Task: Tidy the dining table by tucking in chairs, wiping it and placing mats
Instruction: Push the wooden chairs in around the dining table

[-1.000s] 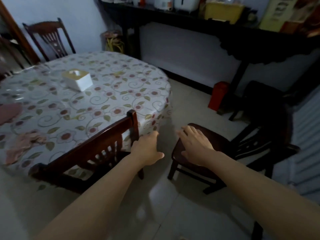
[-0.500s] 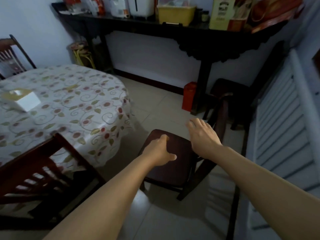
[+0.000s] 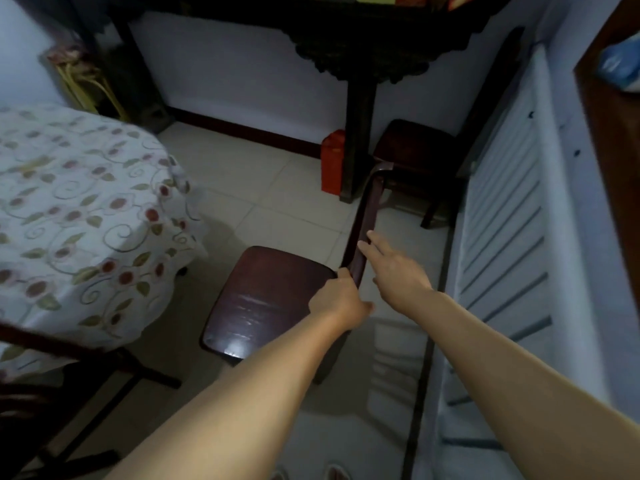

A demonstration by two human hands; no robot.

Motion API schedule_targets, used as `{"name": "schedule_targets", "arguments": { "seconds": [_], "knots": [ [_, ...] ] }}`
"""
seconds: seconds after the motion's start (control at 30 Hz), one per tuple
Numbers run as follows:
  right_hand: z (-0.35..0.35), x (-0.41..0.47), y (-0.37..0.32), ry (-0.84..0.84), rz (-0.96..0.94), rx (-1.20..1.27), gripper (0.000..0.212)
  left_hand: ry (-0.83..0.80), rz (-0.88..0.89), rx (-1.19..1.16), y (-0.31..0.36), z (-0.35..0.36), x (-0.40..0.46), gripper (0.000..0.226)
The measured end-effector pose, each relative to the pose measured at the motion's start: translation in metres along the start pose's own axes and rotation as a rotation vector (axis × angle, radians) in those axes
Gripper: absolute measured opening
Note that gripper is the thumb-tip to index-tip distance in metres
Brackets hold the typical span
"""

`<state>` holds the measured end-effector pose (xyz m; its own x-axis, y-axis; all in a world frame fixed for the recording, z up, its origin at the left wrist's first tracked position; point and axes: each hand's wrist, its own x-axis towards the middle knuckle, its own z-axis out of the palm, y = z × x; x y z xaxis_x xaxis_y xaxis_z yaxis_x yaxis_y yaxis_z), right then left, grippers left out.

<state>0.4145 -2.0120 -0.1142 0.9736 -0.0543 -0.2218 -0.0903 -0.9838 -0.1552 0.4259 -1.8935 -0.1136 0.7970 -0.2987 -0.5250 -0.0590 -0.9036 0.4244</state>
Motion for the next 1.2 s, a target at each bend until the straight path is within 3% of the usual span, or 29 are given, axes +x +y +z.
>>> {"name": "schedule_targets", "arguments": {
  "seconds": [0.17,0.47,0.6,0.8,1.0,1.1,1.2],
  "knots": [
    [0.013,0.02,0.004,0.077,-0.05,0.062,0.069,0.067,-0.023,0.123,0.006,-0.002,0.018,0.048],
    [0.01,0.07,-0.016,0.139,-0.182,0.116,0.062,0.07,-0.084,0.166,-0.024,-0.051,0.025,0.04],
    [-0.008,0.104,-0.057,0.165,-0.228,-0.021,0.062,0.111,-0.131,0.182,-0.057,-0.1,0.031,0.036],
    [-0.026,0.167,-0.125,0.429,-0.342,-0.229,0.057,0.327,-0.159,0.223,-0.114,-0.164,0.048,0.027],
    [-0.058,0.237,-0.189,0.415,-0.482,-0.335,0.062,0.564,-0.22,0.221,-0.178,-0.223,0.071,0.034],
    [-0.074,0.267,-0.214,0.282,-0.603,-0.266,0.047,0.628,-0.251,0.197,-0.204,-0.246,0.08,0.039],
    [-0.089,0.298,-0.235,0.174,-0.68,-0.268,0.054,0.657,-0.316,0.163,-0.233,-0.268,0.086,0.046]
  ]
}}
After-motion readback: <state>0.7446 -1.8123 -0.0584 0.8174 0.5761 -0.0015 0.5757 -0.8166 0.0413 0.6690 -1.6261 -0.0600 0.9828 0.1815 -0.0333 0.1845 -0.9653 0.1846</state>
